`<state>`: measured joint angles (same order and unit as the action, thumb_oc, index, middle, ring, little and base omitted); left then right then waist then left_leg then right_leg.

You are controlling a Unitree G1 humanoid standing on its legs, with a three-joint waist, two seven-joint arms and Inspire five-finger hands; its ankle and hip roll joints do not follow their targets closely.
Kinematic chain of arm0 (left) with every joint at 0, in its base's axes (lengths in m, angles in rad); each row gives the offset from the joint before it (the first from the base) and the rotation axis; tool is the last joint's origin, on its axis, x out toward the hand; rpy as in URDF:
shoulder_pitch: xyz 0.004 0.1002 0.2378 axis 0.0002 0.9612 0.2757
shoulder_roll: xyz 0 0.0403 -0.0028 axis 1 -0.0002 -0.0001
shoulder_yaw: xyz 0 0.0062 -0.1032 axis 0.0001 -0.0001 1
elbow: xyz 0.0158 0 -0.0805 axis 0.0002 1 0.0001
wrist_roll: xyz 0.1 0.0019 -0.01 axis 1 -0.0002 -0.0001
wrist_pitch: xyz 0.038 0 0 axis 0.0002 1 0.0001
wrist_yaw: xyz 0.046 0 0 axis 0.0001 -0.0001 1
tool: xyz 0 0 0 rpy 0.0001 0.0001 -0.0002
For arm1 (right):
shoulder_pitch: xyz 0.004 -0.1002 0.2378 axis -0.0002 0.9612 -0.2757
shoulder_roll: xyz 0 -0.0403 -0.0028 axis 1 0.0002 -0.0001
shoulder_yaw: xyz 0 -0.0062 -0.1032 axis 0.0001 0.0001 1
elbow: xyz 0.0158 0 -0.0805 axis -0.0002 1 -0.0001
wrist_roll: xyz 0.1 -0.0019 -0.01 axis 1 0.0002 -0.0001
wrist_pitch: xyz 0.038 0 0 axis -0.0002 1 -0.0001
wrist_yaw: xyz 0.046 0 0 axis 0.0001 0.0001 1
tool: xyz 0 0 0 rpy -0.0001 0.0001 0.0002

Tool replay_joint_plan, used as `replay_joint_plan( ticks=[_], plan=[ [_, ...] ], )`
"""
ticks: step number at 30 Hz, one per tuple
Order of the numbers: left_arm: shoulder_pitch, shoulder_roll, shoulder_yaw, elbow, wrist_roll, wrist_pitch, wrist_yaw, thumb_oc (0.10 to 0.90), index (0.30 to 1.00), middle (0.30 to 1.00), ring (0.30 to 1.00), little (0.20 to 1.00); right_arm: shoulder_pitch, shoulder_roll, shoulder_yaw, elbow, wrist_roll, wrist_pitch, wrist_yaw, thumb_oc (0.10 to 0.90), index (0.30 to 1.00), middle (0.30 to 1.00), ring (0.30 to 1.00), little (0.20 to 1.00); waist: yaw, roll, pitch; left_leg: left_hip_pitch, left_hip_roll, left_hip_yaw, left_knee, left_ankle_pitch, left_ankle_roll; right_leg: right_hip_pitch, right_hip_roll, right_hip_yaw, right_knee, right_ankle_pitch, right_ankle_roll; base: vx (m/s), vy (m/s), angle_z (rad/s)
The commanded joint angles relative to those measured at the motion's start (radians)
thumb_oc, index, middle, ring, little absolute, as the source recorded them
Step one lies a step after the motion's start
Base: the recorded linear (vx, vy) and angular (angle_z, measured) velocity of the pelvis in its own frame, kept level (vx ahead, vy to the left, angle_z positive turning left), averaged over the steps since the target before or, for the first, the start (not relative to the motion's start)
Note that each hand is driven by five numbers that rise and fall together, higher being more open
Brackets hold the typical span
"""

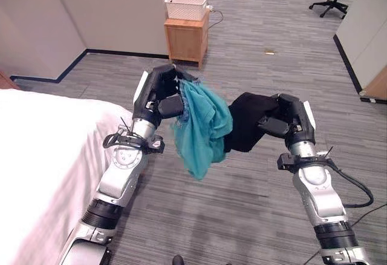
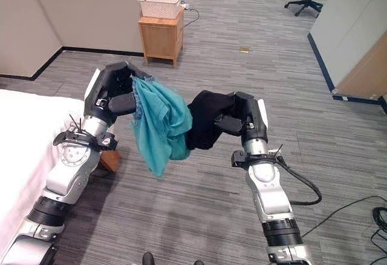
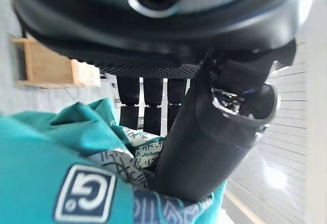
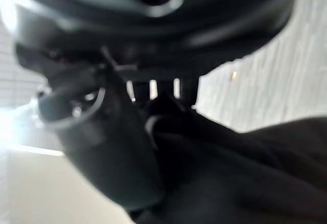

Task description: Pick up bed clothes into laundry basket.

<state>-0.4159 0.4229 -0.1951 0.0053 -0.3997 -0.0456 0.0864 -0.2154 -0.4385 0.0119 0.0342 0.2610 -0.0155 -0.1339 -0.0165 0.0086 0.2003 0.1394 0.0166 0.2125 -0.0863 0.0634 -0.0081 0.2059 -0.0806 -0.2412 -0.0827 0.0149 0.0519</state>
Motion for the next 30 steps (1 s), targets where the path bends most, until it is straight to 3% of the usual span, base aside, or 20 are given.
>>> replay_joint_plan(
  ticks=[1,3,5,8,10,13,14,15,16,18,19,20,23,26,27,28,30],
  plan=[
    [-0.033,0.044,0.074,-0.002,0.044,-0.104,0.018,0.4,0.3,0.3,0.3,0.3,-0.019,0.006,-0.068,-0.058,0.009,-0.111,0.006,0.4,0.3,0.3,0.3,0.3,0.003,-0.024,-0.078,0.013,0.0,0.045,0.103,-0.172,0.031,-0.169,-0.124,-0.047,0.331,-0.04,0.106,0.1,0.269,-0.15],
    [0.015,0.058,0.082,0.008,0.079,-0.093,0.006,0.4,0.3,0.3,0.3,0.3,0.023,0.012,-0.077,-0.051,-0.007,-0.098,0.026,0.4,0.3,0.3,0.3,0.3,-0.008,-0.016,-0.05,0.042,-0.012,0.055,0.103,-0.197,0.054,-0.254,-0.152,-0.042,0.512,0.02,0.151,0.12,0.186,-0.29],
    [0.062,0.058,0.091,0.017,0.077,-0.085,-0.006,0.4,0.3,0.3,0.3,0.3,0.046,0.025,-0.08,-0.037,-0.007,-0.087,0.041,0.4,0.3,0.3,0.3,0.3,-0.017,-0.009,-0.035,0.08,-0.014,0.066,0.09,-0.214,0.058,-0.323,-0.183,-0.072,0.579,0.064,0.167,0.18,0.099,-0.23],
    [0.14,0.047,0.111,0.031,0.076,-0.076,-0.029,0.4,0.3,0.3,0.3,0.3,0.084,0.022,-0.09,-0.013,-0.013,-0.073,0.056,0.4,0.3,0.3,0.3,0.3,-0.026,-0.017,-0.036,0.128,-0.017,0.078,0.055,-0.231,0.037,-0.368,-0.224,-0.135,0.451,0.088,0.151,0.31,-0.043,-0.32],
    [0.167,0.023,0.107,0.064,0.078,-0.062,-0.036,0.4,0.3,0.3,0.3,0.3,0.115,0.016,-0.1,-0.017,-0.03,-0.071,0.046,0.4,0.3,0.3,0.3,0.3,-0.046,-0.023,-0.04,0.178,0.007,0.059,0.04,-0.261,-0.002,-0.359,-0.194,-0.156,0.284,0.074,0.152,0.4,-0.142,0.04],
    [0.182,0.001,0.108,0.091,0.067,-0.058,-0.036,0.4,0.3,0.3,0.3,0.3,0.147,0.021,-0.113,-0.047,-0.041,-0.068,0.045,0.4,0.3,0.3,0.3,0.3,-0.06,-0.036,-0.045,0.193,0.033,0.069,0.086,-0.28,-0.025,-0.349,-0.183,-0.175,0.262,0.084,0.132,0.3,-0.161,0.22],
    [0.187,-0.008,0.104,0.094,0.069,-0.058,-0.041,0.4,0.3,0.3,0.3,0.3,0.144,0.021,-0.112,-0.049,-0.04,-0.07,0.047,0.4,0.3,0.3,0.3,0.3,-0.058,-0.037,-0.051,0.19,0.05,0.068,0.136,-0.272,-0.035,-0.334,-0.172,-0.181,0.255,0.06,0.121,0.48,-0.399,0.51],
    [0.216,-0.023,0.105,0.095,0.066,-0.062,-0.033,0.4,0.3,0.3,0.3,0.3,0.138,0.013,-0.107,-0.043,-0.034,-0.083,0.039,0.4,0.3,0.3,0.3,0.3,-0.052,-0.039,-0.056,0.1,0.12,0.063,0.408,-0.132,-0.086,-0.255,-0.09,-0.168,0.201,-0.002,0.048,0.36,-0.358,0.55],
    [0.217,-0.023,0.105,0.095,0.066,-0.062,-0.033,0.4,0.3,0.3,0.3,0.3,0.137,0.012,-0.107,-0.042,-0.033,-0.084,0.039,0.4,0.3,0.3,0.3,0.3,-0.055,-0.035,-0.057,0.088,0.13,0.057,0.427,-0.139,-0.092,-0.254,-0.081,-0.174,0.196,-0.001,0.043,0.32,-0.408,0.47],
    [0.227,-0.02,0.107,0.071,0.035,-0.057,-0.037,0.4,0.3,0.3,0.3,0.3,0.121,-0.005,-0.103,-0.037,0.013,-0.093,0.03,0.4,0.3,0.3,0.3,0.3,-0.028,-0.056,-0.032,-0.053,0.196,0.036,0.722,0.037,-0.135,-0.18,-0.03,-0.188,0.149,-0.046,-0.025,0.2,-0.426,-0.1],
    [0.221,-0.014,0.11,0.048,0.014,-0.062,-0.034,0.4,0.3,0.3,0.3,0.3,0.103,-0.012,-0.096,-0.026,0.035,-0.104,0.019,0.4,0.3,0.3,0.3,0.3,0.014,-0.088,0.016,-0.192,0.214,0.013,0.897,0.037,-0.139,-0.096,0.001,-0.199,0.096,-0.075,-0.062,0.43,-0.499,-0.23],
    [0.222,-0.027,0.112,0.043,0.011,-0.061,-0.023,0.4,0.3,0.3,0.3,0.3,0.106,-0.013,-0.094,-0.032,0.036,-0.095,0.015,0.4,0.3,0.3,0.3,0.3,0.043,-0.102,0.035,-0.29,0.203,0.023,0.88,0.002,-0.135,-0.037,0.001,-0.186,0.063,-0.082,-0.055,0.37,-0.332,-0.26],
    [0.22,-0.033,0.111,0.047,0.014,-0.062,-0.019,0.4,0.3,0.3,0.3,0.3,0.105,-0.009,-0.097,-0.032,0.04,-0.094,0.017,0.4,0.3,0.3,0.3,0.3,0.054,-0.104,0.037,-0.322,0.202,0.039,0.817,-0.009,-0.134,-0.015,-0.002,-0.184,0.046,-0.08,-0.044,0.26,-0.029,-0.26],
    [0.243,-0.032,0.129,0.037,0.025,-0.069,-0.026,0.4,0.3,0.3,0.3,0.3,0.131,0.002,-0.109,-0.04,0.041,-0.106,0.024,0.4,0.3,0.3,0.3,0.3,0.063,-0.083,0.008,-0.359,0.229,0.174,0.39,0.053,-0.13,0.035,0.017,-0.168,0.031,-0.114,-0.011,0.46,0.095,-0.54],
    [0.245,-0.033,0.129,0.037,0.025,-0.069,-0.026,0.4,0.3,0.3,0.3,0.3,0.132,0.002,-0.109,-0.04,0.04,-0.106,0.024,0.4,0.3,0.3,0.3,0.3,0.065,-0.088,0.007,-0.346,0.22,0.182,0.366,0.065,-0.129,0.034,0.01,-0.166,0.033,-0.113,-0.01,0.45,0.168,-0.38],
    [0.24,-0.031,0.138,0.042,0.034,-0.073,-0.021,0.4,0.3,0.3,0.3,0.3,0.124,-0.001,-0.091,-0.038,0.034,-0.109,0.033,0.4,0.3,0.3,0.3,0.3,0.077,-0.068,-0.004,-0.317,0.189,0.163,0.161,0.136,-0.13,0.073,0.024,-0.152,0.033,-0.131,0.005,0.46,0.15,-0.36],
    [0.236,-0.026,0.148,0.043,0.044,-0.077,-0.012,0.4,0.3,0.3,0.3,0.3,0.103,-0.003,-0.076,-0.028,0.039,-0.113,0.037,0.4,0.3,0.3,0.3,0.3,0.087,-0.064,-0.009,-0.322,0.185,0.149,0.089,0.159,-0.133,0.094,0.028,-0.15,0.034,-0.148,0.014,0.47,0.121,-0.38]
  ],
)
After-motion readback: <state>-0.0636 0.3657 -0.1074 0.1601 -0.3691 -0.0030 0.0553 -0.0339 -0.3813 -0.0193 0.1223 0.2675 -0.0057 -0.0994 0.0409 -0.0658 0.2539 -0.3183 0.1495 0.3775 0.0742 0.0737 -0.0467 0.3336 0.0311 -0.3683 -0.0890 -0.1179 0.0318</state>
